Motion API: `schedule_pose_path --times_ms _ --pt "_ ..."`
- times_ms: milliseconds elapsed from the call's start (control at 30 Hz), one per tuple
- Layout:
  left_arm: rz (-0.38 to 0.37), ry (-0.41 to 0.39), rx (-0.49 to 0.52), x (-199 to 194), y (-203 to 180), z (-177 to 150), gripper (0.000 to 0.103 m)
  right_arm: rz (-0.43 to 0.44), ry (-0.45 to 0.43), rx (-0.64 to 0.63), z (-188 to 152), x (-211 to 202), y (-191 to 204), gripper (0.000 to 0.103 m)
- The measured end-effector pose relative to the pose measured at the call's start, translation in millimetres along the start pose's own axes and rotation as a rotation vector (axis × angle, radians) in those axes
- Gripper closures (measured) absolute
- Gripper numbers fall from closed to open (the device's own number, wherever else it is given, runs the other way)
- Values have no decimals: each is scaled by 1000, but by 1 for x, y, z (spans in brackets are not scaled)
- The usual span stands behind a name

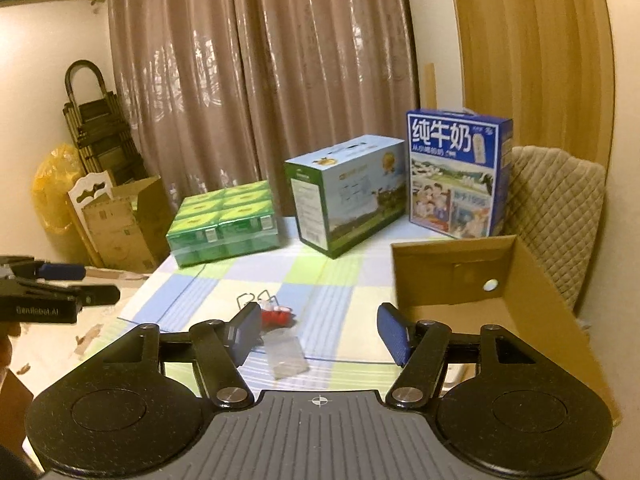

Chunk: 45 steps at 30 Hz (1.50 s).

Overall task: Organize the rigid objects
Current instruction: 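Move both tools back toward the clear plastic tube on the table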

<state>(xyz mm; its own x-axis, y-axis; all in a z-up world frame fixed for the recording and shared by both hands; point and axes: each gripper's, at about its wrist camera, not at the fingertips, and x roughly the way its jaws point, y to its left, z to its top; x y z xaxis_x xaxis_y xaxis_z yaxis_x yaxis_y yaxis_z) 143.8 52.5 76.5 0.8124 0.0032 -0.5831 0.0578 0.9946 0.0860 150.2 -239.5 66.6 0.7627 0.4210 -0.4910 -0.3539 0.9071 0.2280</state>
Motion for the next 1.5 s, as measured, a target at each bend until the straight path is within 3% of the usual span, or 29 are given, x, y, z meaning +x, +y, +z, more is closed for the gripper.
schedule_pose_path --times_ms 300,633,967,1500 --pt "26 22 -3 37 13 -42 32 22 26 14 -27 51 19 42" --pt "-46 59 -14 101 17 -73 32 18 99 -7 -49 121 27 42" --pt "-102 110 -64 135 27 -76 33 20 179 -8 -62 173 22 42" --pt "-116 108 27 162 27 -70 33 69 268 -60 -72 217 26 42"
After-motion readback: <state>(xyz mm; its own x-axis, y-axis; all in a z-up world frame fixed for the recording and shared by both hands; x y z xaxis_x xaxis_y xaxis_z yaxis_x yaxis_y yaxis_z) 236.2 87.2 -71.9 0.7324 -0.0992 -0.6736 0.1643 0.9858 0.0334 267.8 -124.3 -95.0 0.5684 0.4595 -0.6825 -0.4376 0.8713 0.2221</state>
